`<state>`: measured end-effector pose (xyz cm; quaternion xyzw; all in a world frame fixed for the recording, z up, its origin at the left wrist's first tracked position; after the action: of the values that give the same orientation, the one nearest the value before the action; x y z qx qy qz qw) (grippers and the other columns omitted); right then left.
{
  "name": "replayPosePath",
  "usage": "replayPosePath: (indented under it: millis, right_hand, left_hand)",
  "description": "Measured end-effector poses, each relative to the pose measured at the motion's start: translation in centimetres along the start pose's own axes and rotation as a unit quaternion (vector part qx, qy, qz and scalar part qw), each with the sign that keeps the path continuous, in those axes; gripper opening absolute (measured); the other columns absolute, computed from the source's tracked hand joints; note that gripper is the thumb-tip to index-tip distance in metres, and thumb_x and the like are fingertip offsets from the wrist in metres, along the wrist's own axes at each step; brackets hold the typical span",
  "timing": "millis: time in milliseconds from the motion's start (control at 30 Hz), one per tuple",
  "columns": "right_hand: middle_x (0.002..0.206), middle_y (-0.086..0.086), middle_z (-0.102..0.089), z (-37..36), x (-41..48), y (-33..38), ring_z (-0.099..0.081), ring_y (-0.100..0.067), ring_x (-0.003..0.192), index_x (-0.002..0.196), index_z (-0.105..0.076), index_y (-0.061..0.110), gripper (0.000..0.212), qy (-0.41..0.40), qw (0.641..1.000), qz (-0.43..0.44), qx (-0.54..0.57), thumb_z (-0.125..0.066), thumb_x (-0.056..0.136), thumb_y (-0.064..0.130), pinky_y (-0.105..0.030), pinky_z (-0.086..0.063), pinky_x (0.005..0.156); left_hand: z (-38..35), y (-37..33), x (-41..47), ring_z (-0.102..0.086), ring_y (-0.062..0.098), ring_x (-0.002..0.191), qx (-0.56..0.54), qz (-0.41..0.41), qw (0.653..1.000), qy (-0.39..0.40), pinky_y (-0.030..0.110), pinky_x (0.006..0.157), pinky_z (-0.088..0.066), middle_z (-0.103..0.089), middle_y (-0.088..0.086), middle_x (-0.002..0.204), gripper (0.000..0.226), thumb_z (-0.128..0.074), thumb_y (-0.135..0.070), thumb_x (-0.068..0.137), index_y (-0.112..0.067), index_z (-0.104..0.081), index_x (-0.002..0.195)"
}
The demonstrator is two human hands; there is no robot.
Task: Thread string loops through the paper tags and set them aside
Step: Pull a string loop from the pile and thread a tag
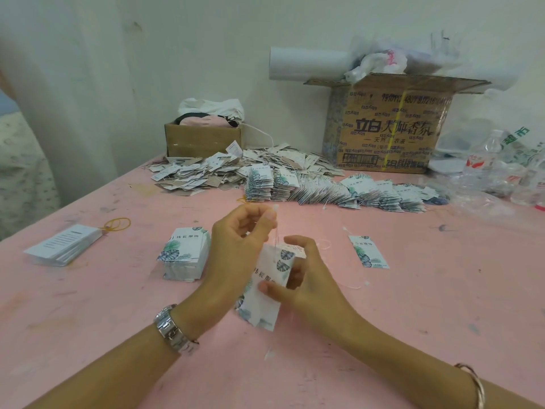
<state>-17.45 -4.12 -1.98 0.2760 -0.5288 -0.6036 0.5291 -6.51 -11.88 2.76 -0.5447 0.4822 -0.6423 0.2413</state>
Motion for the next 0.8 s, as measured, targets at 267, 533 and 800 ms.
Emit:
replayPosePath:
  millis: [267,533,800]
  right_hand:
    - [0.080,-0.016,-0.071,1.4,0.1,0.5,-0.070,-0.036,0.079,0.109,-0.043,0.027,0.051,-0.046,0.997,0.037,0.056,-0.082,0.077,0.019,-0.043,-0.057,0.068]
    - [0.082,-0.005,-0.075,3.2,1.0,1.3,-0.068,-0.015,0.063,0.090,-0.072,0.011,0.017,0.001,0.995,0.087,0.055,-0.073,0.082,-0.004,-0.022,-0.052,0.055]
    - [0.079,-0.001,-0.076,5.7,2.1,2.1,-0.064,-0.009,0.057,0.089,-0.077,0.011,0.015,-0.002,0.994,0.103,0.042,-0.072,0.083,-0.002,-0.018,-0.051,0.056]
  left_hand:
    - [2.3,1.5,1.9,-0.059,-0.002,0.057,-0.078,0.104,0.983,-0.129,0.011,0.054,-0.042,-0.069,-0.014,0.067,0.013,-0.067,-0.026,0.091,-0.019,-0.071,0.081]
    - [3.3,2.2,2.6,-0.060,0.003,0.056,-0.108,0.140,0.969,-0.173,0.021,0.059,-0.040,-0.068,-0.008,0.073,0.013,-0.065,-0.023,0.093,-0.017,-0.070,0.082]
    - [3.1,1.9,1.8,-0.051,0.005,0.044,-0.067,0.131,0.984,-0.104,0.016,0.036,-0.030,-0.074,-0.008,0.077,0.007,-0.070,-0.021,0.090,-0.015,-0.073,0.089]
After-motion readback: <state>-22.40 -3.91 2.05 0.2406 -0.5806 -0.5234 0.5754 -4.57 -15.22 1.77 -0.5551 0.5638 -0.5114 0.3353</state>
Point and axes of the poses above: each hand's wrist, its own x-axis towards the middle knuckle, its own z-axis out of the back of the hand, y = z × x, the point moved 3 cm from there along x, towards the middle knuckle
